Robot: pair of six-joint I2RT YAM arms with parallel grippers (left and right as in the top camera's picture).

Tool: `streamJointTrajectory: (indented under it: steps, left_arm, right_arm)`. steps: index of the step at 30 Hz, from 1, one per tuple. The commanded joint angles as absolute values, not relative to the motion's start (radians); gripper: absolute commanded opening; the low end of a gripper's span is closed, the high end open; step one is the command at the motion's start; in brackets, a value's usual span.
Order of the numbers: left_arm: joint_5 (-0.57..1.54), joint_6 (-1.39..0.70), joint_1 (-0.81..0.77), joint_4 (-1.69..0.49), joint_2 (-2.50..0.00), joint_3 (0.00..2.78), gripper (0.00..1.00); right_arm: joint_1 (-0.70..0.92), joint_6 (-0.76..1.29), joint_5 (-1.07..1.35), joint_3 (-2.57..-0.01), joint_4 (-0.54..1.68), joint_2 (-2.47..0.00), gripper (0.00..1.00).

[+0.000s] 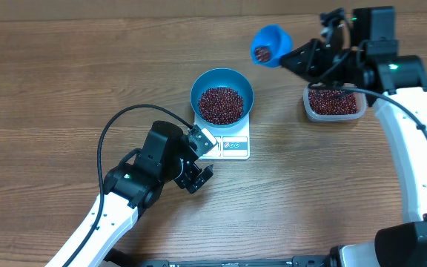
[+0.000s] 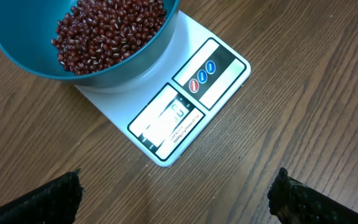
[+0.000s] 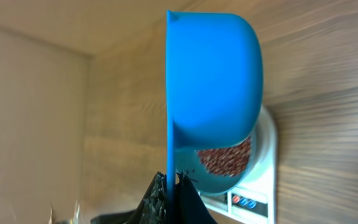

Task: Scoop item into bowl and weigh 150g on scale
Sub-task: 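Move the scoop back over the bean tub, right gripper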

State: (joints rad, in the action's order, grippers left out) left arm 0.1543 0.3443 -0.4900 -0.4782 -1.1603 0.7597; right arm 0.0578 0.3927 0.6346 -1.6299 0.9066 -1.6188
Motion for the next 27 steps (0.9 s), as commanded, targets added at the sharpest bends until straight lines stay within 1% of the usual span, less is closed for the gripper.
streamJointTrajectory:
  steps: [1,10,14,17,22,27]
  left_arm:
    - [0.169,0.359,-0.485,-0.475,-1.151,0.754,1.0]
    - [0.169,0.359,-0.485,-0.475,-1.151,0.754,1.0]
    - [0.169,0.359,-0.485,-0.475,-1.151,0.754,1.0]
    - [0.169,0.359,-0.485,-0.474,-1.151,0.754,1.0]
    - [0.169,0.359,-0.485,-0.475,-1.151,0.754,1.0]
    - [0.169,0.359,-0.485,-0.474,-1.151,0.754,1.0]
  right_arm:
    - [-0.031,0.397,0.66,-1.656,0.892,-1.597,0.04]
    - [-0.213,0.391,0.626,-1.656,0.915,-1.597,0.04]
    - [-0.284,0.313,0.622,-1.656,0.975,-1.597,0.04]
    - [-0.305,0.256,0.594,-1.656,1.032,-1.597,0.04]
    - [-0.309,0.252,0.45,-1.656,1.115,-1.597,0.04]
    - [-0.309,0.206,0.401,-1.656,1.155,-1.597,0.04]
